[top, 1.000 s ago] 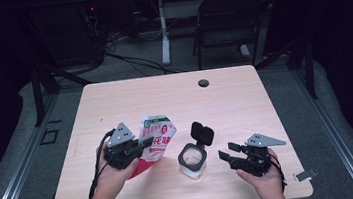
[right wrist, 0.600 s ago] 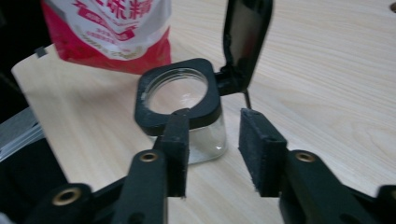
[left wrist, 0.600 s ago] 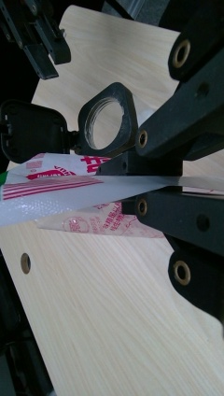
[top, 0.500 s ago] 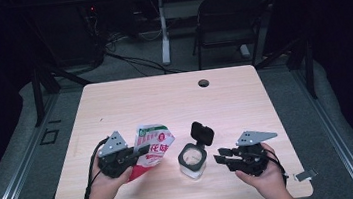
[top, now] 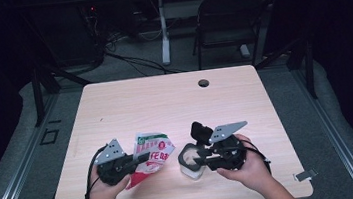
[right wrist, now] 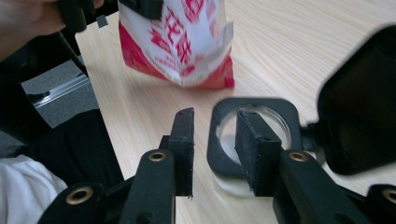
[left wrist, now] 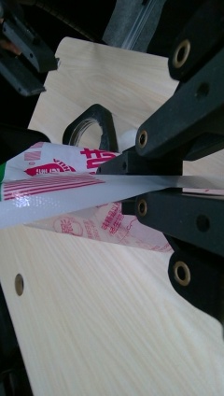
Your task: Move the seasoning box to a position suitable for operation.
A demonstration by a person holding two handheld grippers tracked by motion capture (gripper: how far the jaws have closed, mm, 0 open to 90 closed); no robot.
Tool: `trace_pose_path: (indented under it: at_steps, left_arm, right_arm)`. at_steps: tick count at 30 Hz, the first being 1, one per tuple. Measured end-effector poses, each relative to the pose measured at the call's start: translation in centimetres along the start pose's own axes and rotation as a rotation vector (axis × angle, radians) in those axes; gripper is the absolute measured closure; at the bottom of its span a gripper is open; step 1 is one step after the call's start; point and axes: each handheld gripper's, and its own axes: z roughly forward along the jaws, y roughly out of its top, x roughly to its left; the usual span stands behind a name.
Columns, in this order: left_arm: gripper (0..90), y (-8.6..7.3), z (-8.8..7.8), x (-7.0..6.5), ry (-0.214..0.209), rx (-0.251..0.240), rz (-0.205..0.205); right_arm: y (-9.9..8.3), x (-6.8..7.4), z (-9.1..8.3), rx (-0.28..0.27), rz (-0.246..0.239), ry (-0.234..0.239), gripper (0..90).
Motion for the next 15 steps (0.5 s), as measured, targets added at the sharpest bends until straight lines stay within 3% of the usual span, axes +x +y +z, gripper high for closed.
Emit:
trace_pose_path:
  at_steps: [7,15]
  left_arm:
    - [90.0,-0.6,0.6,-0.3,-0.031,0.011,0.004]
    - [90.0,-0.9,1.0,-0.6,-0.048,0.030,0.008]
  right_arm:
    - [1.9,0.2,2.2,0.018,-0.027,0.025,65.0]
    - [3.8,0.4,3.1,-0.005,-0.046,0.040,62.5]
